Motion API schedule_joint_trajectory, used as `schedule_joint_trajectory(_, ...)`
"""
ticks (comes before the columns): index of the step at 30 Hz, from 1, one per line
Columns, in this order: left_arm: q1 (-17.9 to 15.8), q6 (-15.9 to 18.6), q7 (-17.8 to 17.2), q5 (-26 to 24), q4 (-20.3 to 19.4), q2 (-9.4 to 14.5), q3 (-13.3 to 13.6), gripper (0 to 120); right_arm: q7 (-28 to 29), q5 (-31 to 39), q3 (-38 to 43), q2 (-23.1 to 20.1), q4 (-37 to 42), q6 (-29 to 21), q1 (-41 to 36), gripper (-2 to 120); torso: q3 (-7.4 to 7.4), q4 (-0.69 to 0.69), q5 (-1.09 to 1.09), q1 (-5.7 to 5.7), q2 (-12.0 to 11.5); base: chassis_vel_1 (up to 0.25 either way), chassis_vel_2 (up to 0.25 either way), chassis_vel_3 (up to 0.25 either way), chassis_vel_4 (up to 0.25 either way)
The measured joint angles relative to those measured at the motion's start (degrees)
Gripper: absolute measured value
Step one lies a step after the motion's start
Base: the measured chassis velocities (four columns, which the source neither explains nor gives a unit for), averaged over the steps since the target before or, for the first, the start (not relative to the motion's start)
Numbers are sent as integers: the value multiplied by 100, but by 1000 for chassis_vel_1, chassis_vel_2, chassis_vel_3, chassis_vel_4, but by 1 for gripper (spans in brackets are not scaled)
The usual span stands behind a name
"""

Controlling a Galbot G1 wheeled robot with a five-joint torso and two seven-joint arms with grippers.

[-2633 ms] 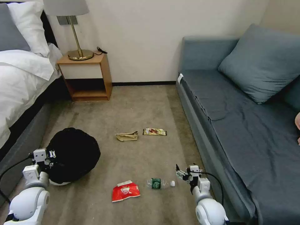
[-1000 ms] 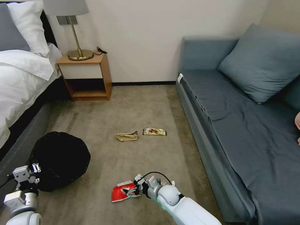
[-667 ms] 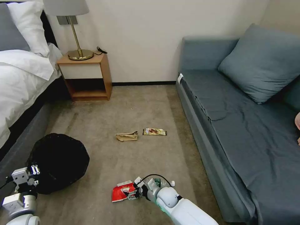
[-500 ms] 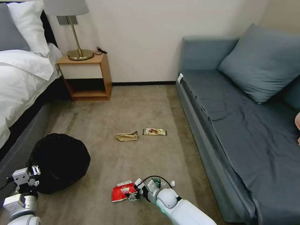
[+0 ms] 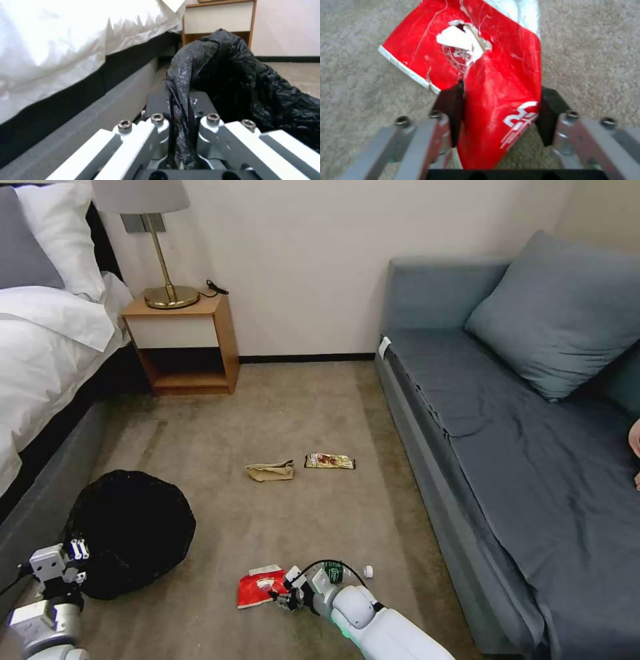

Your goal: Pick up the trash bin, then pick up the garbage on the floor and place it into the trash bin.

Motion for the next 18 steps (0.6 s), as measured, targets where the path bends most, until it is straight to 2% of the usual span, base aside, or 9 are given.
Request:
schedule_joint_trajectory(1,0,0,0,0,0,0,0,5,0,0,0,0,0,0,0,42,0,0,0,0,0,0,0,0,0)
schedule_joint_trajectory(5,-19,-60,53,-56,26,7,-45,5,-31,-116,69,46,-127,121,-14,25,0,0,1,0,0,0,0,0,0)
schedule_joint_trajectory(6,-19,-60,53,-56,26,7,-45,5,-31,-116,69,46,-127,121,-14,25,0,0,1,0,0,0,0,0,0)
schedule_joint_trajectory(8,-20,-143,93,-73,99,-12,-46,5,-57,-214,137,101,-205,203,-45,15,0,0,1,0,0,0,0,0,0)
schedule_joint_trajectory(14,26,-187,233,-215,135,-30,-9,5,-72,-363,344,168,-275,274,-66,5,0,2,3,0,0,0,0,0,0)
schedule_joint_trajectory(18,3,-373,233,-286,256,-69,64,5,-108,-452,576,203,-275,296,-60,2,0,0,0,0,0,0,0,0,0)
